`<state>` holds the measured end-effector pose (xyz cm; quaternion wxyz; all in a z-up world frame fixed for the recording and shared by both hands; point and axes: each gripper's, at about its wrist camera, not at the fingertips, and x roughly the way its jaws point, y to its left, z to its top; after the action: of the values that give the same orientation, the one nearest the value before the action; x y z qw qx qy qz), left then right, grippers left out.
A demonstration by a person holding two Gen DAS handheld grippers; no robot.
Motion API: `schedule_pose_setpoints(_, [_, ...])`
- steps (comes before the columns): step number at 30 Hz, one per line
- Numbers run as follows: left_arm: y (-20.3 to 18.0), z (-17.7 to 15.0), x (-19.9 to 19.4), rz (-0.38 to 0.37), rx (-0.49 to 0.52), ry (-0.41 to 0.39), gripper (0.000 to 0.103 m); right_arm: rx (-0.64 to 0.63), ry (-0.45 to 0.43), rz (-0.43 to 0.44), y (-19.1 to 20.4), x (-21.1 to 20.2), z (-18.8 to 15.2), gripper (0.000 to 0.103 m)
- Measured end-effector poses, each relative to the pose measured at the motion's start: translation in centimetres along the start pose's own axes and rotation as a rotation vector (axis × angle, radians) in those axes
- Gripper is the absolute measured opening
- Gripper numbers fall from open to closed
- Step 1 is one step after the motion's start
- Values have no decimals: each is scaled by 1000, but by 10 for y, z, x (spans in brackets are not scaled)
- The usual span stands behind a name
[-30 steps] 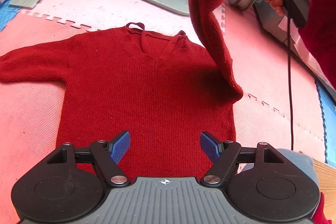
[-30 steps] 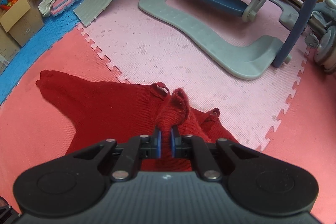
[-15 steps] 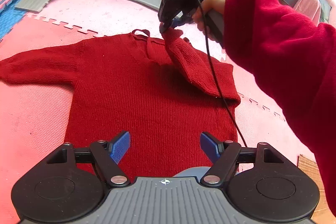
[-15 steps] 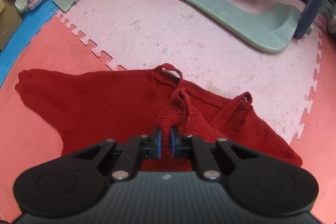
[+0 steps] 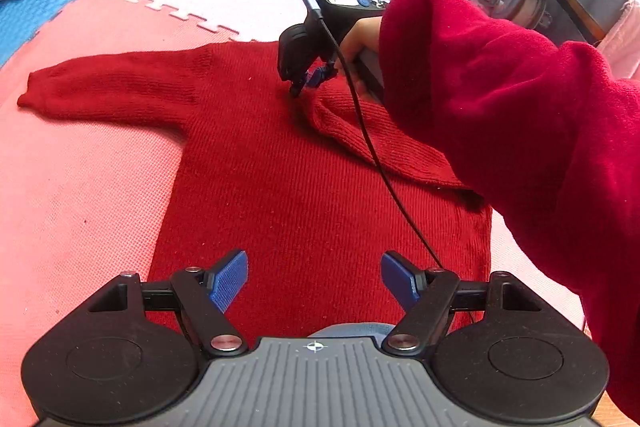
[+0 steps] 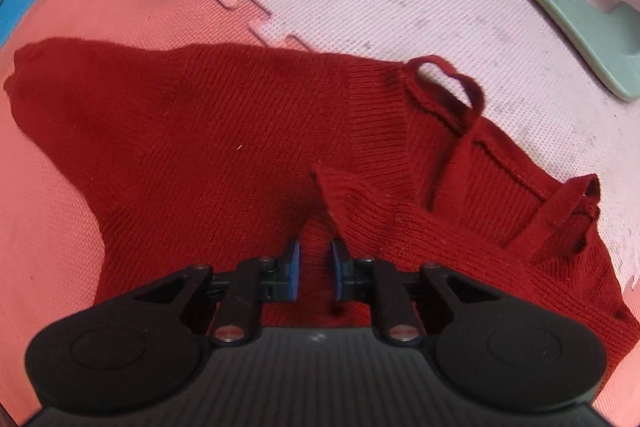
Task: Fold clothes
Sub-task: 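Lower the sleeve onto the chest below the collar with the right gripper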
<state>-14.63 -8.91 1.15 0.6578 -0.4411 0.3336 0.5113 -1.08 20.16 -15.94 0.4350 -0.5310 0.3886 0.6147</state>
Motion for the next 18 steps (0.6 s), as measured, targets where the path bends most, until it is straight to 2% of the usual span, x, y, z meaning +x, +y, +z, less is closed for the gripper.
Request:
schedule_pose_setpoints(3, [7,1,10,6,1,17,76,-54,-8,62,20,2,1,19])
schedule_pose_setpoints(7, [10,1,19,-19,15,32,76,-89,-73,87,26,-22,0,19])
schedule_pose_setpoints(9, [12,0,21,-29,15,36,76,-75,-94,67,11,-38,-3,20])
schedule_pose_setpoints(15, [18,-1,25,-31,1,34,76,44,-84,-88,-66,-64,-26,21])
schedule_pose_setpoints(18, [16,-1,30,-37,11,41,76,123,-75,-112,-99,-65,-45,21])
